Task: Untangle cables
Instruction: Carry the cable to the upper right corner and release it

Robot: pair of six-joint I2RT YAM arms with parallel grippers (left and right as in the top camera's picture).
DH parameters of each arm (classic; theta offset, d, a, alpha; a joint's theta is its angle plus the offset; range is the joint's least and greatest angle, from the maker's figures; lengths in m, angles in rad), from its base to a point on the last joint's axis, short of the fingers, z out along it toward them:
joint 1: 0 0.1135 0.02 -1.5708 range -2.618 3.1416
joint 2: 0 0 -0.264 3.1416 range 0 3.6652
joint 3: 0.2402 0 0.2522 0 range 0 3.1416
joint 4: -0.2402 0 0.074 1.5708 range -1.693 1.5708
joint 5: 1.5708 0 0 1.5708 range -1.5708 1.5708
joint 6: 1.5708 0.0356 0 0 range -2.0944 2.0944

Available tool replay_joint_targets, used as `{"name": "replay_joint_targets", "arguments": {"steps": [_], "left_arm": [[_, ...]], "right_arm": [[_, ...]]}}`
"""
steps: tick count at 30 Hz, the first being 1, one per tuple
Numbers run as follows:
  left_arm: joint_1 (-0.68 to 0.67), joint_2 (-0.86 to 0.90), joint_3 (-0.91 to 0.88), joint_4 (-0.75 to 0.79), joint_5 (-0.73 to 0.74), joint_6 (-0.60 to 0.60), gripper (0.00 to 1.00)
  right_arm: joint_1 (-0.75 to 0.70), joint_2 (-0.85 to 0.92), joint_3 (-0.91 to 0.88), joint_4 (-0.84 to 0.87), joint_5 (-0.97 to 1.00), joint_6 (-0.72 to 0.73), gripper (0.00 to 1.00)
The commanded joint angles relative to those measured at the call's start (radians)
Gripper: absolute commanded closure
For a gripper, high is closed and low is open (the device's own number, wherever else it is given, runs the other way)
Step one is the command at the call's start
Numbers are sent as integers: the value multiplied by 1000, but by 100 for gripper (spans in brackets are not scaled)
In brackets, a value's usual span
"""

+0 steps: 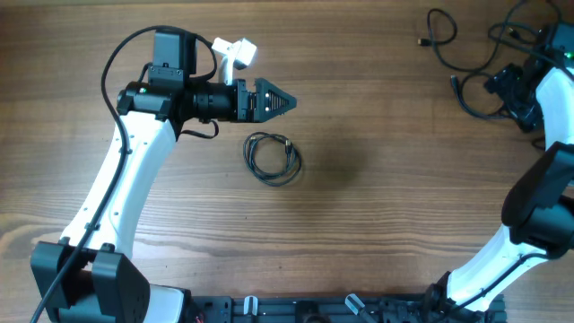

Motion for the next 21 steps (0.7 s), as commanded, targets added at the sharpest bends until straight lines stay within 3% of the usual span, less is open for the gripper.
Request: {"name": "replay_joint_targets", "arguments": {"steps": [1, 6, 7, 9, 10, 12, 19, 21], "left_arm": [[3, 8, 3, -1, -6, 13, 0], [3, 8, 3, -5, -40, 13, 0], [3, 8, 3, -5, -40, 13, 0], [3, 8, 3, -5, -43, 13, 0], [3, 8, 3, -5, -47, 13, 0], [3, 8, 3, -5, -47, 13, 0], [3, 8, 3, -5, -51, 13, 0], [3, 8, 3, -5, -50, 13, 0]], "right_arm": [[-3, 37, -22, 8, 98, 2, 12], [-29, 113, -22, 38, 127, 0, 14], [-39, 127, -22, 58, 118, 0, 19], [-45, 141, -22, 144, -9, -30, 49], [-45, 141, -22, 159, -37, -31, 71], [-45, 141, -22, 159, -62, -44, 94], [-47, 86, -20, 140, -432, -378, 96], [-47, 66, -20, 138, -457, -395, 96]]}}
